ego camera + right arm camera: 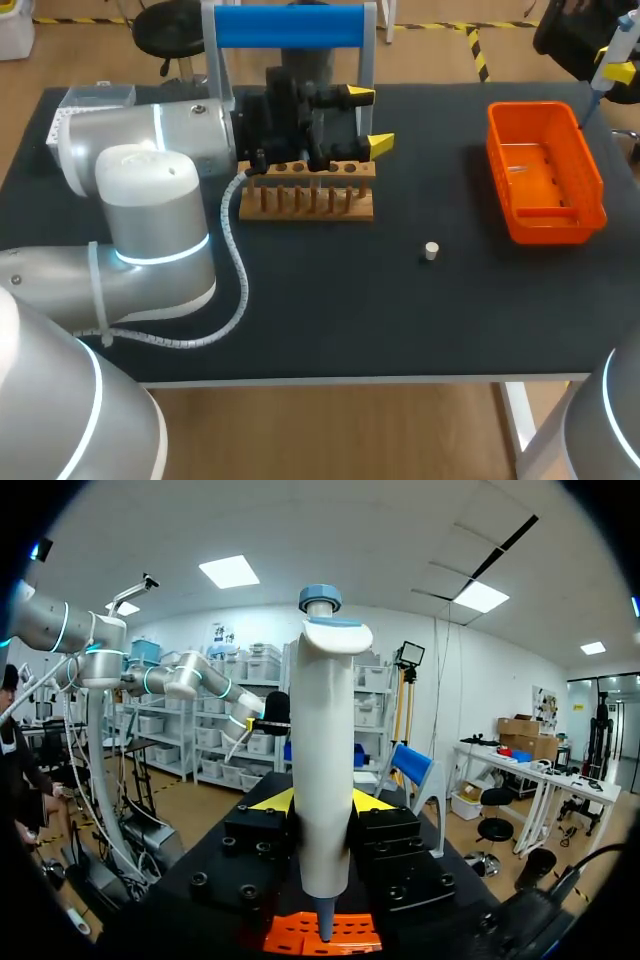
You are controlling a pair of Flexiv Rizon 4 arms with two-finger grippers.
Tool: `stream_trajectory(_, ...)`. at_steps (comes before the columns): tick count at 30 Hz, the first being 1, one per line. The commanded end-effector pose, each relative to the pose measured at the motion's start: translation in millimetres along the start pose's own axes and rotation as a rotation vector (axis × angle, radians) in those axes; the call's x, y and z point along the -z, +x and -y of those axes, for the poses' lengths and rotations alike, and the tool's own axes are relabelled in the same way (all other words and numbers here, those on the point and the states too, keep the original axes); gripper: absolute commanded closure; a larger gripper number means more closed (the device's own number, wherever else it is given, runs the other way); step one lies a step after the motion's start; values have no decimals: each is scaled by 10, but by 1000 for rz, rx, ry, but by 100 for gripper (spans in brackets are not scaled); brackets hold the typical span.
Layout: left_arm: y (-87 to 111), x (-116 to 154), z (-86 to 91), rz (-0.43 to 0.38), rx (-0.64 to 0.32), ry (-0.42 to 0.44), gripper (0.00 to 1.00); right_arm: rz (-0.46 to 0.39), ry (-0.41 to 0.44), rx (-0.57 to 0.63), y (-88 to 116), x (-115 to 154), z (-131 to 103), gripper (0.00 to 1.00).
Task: Invert the test tube, pick up the pipette, mount the tip to pipette, aspirate from beaker and dispense into the tube, eject the tip, return the pipette, and cap with the stopper.
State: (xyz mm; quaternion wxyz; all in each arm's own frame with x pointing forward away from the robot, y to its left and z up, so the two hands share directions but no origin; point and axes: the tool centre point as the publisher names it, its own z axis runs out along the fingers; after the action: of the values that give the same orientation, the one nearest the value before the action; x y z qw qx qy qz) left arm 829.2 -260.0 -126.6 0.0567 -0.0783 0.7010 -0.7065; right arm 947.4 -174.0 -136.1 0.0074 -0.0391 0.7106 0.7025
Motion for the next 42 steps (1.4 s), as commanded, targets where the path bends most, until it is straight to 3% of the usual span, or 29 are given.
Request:
stream_trajectory(1, 11, 4, -25, 4, -2, 21, 0, -2, 3, 1, -4, 6, -6, 100)
stream_trajectory(13, 11, 4, -25, 4, -2, 21, 0, -2, 3, 1, -4, 6, -6, 100)
stream_trajectory(20, 11, 4, -25, 4, -2, 21, 0, 20, -7, 16, 251, -65, -111, 100)
stream_trajectory(28, 11, 4, -25, 4, -2, 21, 0, -41, 2, 17, 621, -642, -164, 100)
stream_trajectory(42, 11, 4, -25, 4, -2, 21, 0, -29, 13, 16, 1059, -1802, -38, 100)
